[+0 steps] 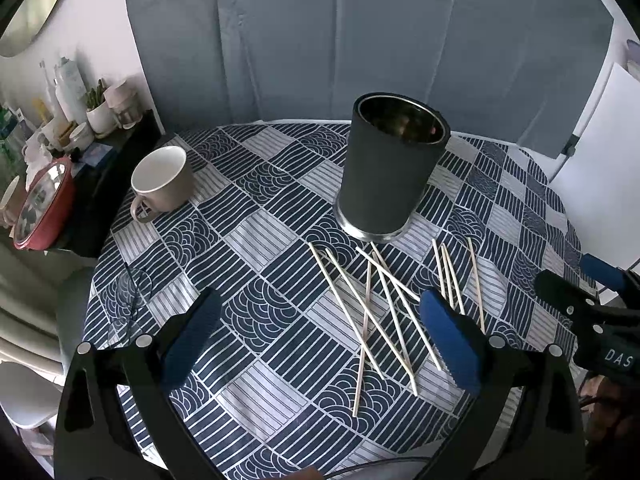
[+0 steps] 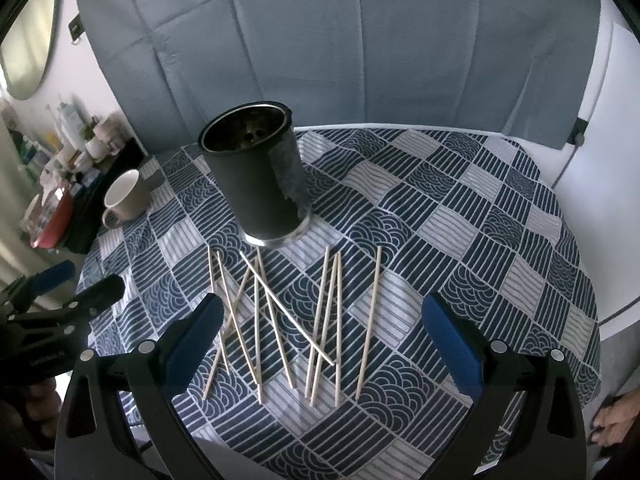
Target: Organize utensils
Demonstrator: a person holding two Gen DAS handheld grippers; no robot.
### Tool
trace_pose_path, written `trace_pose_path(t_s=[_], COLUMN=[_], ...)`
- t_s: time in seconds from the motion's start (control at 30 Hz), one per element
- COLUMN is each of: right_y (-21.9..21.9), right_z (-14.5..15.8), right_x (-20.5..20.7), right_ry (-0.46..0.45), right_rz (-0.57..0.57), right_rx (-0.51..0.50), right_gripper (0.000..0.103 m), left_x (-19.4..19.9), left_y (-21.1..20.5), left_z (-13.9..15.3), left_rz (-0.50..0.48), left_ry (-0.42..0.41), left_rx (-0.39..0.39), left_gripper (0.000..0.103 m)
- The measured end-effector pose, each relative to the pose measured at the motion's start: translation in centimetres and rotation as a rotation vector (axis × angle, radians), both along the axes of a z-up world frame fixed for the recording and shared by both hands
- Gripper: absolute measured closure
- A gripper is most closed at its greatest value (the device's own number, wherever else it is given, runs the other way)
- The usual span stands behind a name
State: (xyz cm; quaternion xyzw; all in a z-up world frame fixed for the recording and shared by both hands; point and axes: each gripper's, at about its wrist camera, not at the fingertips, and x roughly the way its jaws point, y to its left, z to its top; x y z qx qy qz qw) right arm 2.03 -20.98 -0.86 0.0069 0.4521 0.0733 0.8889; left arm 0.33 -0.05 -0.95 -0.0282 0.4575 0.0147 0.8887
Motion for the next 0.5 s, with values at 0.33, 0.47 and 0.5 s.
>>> trace_pose_path(t_s=[0.33, 0.47, 0.5], right_y=[-0.26, -0.28, -0.34], right_z=[-0.13, -0.26, -0.26], right_x=[0.01, 0.03, 0.09], right_ry=[0.006, 0.010, 0.012], right_rz=[-0.006, -0.009, -0.009], right_rx=[0.007, 0.011, 0.011], right_gripper=[0.008, 0.008, 0.008], left_x=[0.05, 0.13, 0.10], left_y=[0.01, 0.07, 0.08], left_z=[-0.12, -0.27, -0.27], left_rz=[-0.002, 0.002, 0.003], left_ry=[0.012, 0.019, 0.020], left_rx=[-0.002, -0.005, -0.004], left_gripper=[0.006, 0.006, 0.006])
